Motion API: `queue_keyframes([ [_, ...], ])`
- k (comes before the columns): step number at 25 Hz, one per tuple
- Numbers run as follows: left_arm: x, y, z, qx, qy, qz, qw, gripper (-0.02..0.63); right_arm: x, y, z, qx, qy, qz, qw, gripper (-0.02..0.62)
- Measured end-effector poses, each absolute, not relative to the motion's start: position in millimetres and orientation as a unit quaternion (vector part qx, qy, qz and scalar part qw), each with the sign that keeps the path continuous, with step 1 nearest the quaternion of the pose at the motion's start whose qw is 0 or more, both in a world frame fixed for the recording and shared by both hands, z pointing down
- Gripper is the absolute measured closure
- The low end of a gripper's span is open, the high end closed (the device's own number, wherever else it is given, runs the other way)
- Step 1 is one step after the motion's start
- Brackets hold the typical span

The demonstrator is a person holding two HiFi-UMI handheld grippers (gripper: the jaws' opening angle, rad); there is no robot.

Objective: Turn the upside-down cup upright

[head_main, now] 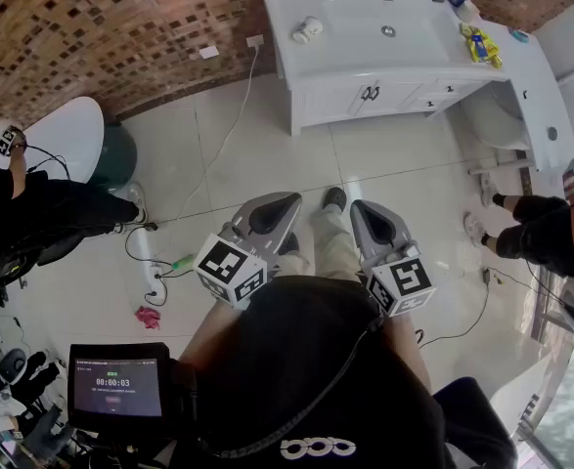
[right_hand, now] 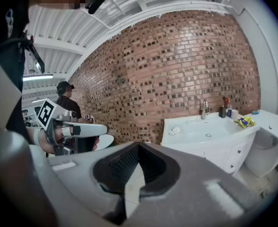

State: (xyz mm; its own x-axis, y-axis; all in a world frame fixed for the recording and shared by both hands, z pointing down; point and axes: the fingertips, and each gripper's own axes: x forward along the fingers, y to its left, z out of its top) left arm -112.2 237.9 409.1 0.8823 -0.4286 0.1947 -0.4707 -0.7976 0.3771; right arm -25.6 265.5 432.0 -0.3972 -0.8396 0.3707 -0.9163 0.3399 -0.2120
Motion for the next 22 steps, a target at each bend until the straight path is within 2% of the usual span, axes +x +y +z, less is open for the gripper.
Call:
queue_keyframes([
  [7,-92,177,411,0.936,-0.277,0.048,0.212,0.591,-2,196,438,0.513,-0.832,0.191,0.092,0.604],
  [13,-37,114,406,0.932,-0.295,0.069,0.200,0.591,66,127,433,0.504,-0.840,0.188,0.075,0.604],
  [18,-16,89,405,0.920,-0.330,0.076,0.196,0.591,112,87,451,0.493,-0.842,0.197,0.089,0.604],
  [22,-10,81,406,0.913,-0.347,0.079,0.198,0.591,115,63,451,0.475,-0.855,0.186,0.097,0.604],
])
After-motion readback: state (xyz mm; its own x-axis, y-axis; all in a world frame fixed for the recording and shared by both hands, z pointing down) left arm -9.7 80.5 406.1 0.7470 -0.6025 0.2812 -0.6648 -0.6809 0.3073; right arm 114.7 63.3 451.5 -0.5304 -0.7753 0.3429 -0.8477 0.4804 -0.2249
